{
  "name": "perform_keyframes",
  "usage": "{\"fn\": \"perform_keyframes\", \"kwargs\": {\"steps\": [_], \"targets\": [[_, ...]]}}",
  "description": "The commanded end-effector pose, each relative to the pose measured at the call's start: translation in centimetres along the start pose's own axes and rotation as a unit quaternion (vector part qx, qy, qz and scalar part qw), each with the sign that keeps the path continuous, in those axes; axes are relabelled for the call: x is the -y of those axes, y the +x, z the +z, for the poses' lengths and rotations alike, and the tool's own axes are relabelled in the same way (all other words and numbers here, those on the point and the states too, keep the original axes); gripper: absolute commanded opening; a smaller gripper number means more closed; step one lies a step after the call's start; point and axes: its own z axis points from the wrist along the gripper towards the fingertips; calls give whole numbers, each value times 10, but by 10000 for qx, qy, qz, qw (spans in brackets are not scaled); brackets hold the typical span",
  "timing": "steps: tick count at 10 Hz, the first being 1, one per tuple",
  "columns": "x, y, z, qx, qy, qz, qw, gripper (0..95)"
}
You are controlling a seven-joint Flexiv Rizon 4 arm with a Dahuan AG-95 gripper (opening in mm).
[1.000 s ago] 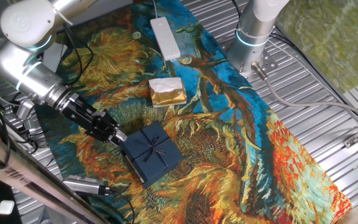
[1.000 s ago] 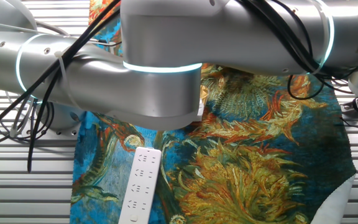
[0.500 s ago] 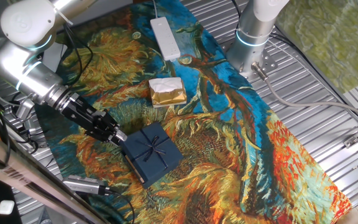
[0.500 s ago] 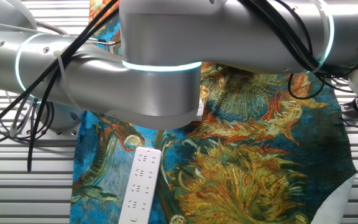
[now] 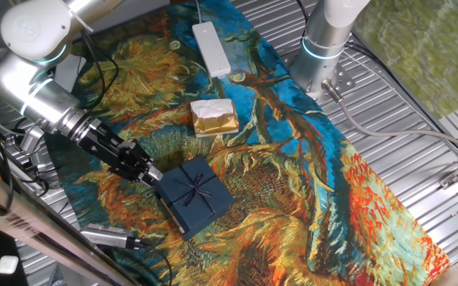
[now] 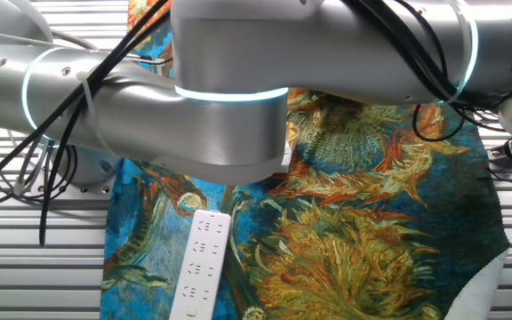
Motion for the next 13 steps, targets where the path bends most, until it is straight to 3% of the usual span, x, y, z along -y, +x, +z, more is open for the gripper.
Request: {"fn": "perform_keyframes", "kwargs": {"steps": [1, 8, 9, 12, 13], "targets": [[1, -1, -1, -8, -3, -24, 10000, 190], [4, -4, -1, -12, 1, -127, 9999, 190], [5, -3, -1, -6, 0, -175, 9998, 380], [7, -2, 0, 13, 13, -256, 9997, 380], [7, -2, 0, 11, 16, -243, 9997, 570]]}}
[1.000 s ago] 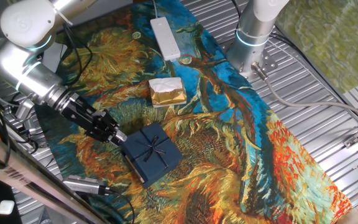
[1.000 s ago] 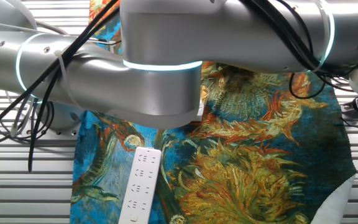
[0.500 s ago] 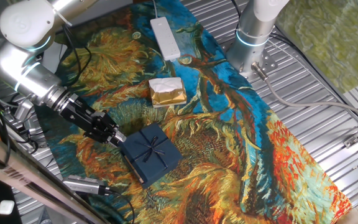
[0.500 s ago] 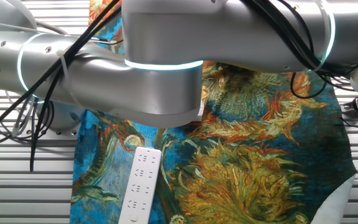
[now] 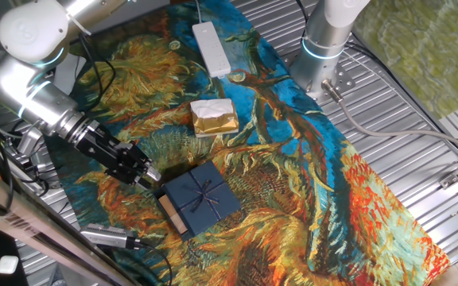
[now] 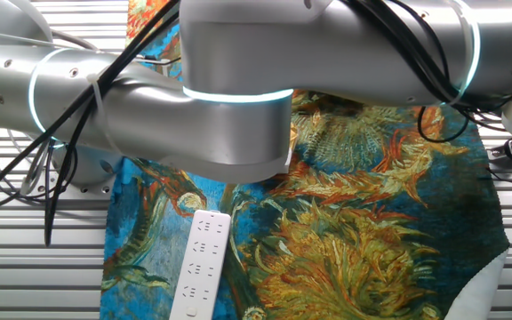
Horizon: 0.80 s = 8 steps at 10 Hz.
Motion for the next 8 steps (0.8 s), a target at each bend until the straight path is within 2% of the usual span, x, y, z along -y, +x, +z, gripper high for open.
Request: {"fn": "perform_keyframes", "kwargs": {"steps": [1, 8], "targets": [[-1, 0, 0, -2, 17, 21, 10000, 570], [-1, 0, 0, -20, 44, 59, 10000, 570]]}}
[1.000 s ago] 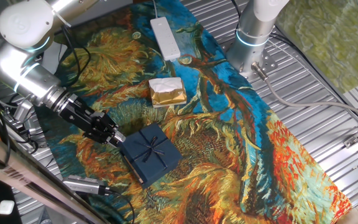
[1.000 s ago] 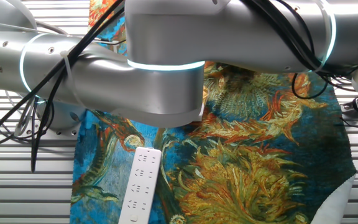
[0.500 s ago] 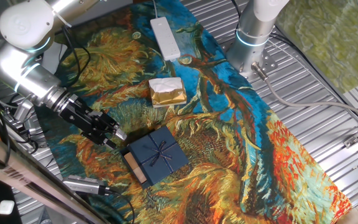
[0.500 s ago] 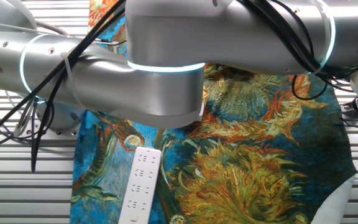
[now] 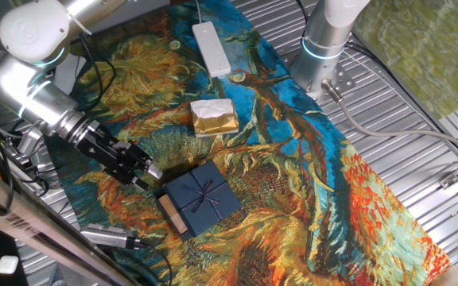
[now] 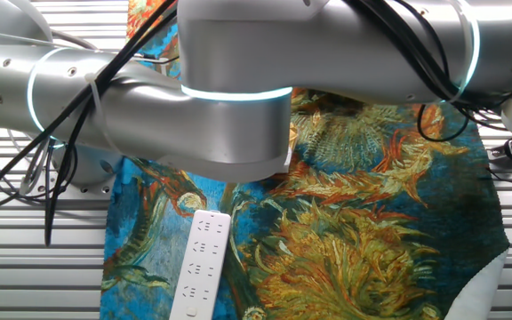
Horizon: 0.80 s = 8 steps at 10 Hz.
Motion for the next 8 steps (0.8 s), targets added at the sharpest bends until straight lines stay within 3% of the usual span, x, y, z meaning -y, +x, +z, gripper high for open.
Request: {"fn": "perform_keyframes", "kwargs": {"steps": [1, 2, 3, 5, 7, 8], "targets": [[-1, 2, 1, -12, 40, 51, 10000, 570], [-4, 3, 1, -119, 196, 140, 9996, 570], [-9, 3, 1, -258, 345, 181, 9989, 380], [-17, 5, 1, -328, 420, 293, 9982, 380], [-25, 5, 2, -545, 656, 402, 9955, 380], [-32, 1, 2, -723, 883, 475, 9923, 380]]}}
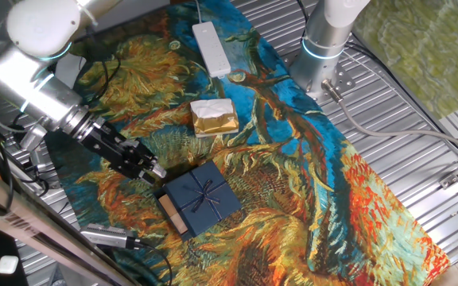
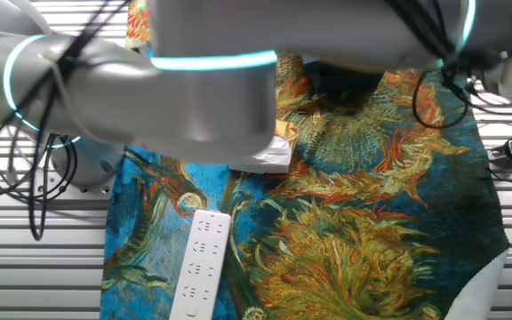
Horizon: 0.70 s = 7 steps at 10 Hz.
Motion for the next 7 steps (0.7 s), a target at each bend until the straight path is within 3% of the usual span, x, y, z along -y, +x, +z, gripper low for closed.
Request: {"fn": "perform_keyframes", "kwargs": {"steps": [1, 2, 3, 4, 5, 6, 7], "targets": [[-12, -6, -4, -404, 495, 158, 9978, 380], [-24, -12, -6, -689, 985, 203, 9925, 380], [-32, -16, -7, -829, 1208, 275, 9888, 380], [-44, -21, -8, -954, 1443, 322, 9844, 570], [-55, -26, -7, -1087, 1714, 292, 9788, 380], [-60, -28, -5, -1145, 1848, 269, 9757, 380], [-60, -28, -5, -1145, 1848, 269, 9757, 380]]}}
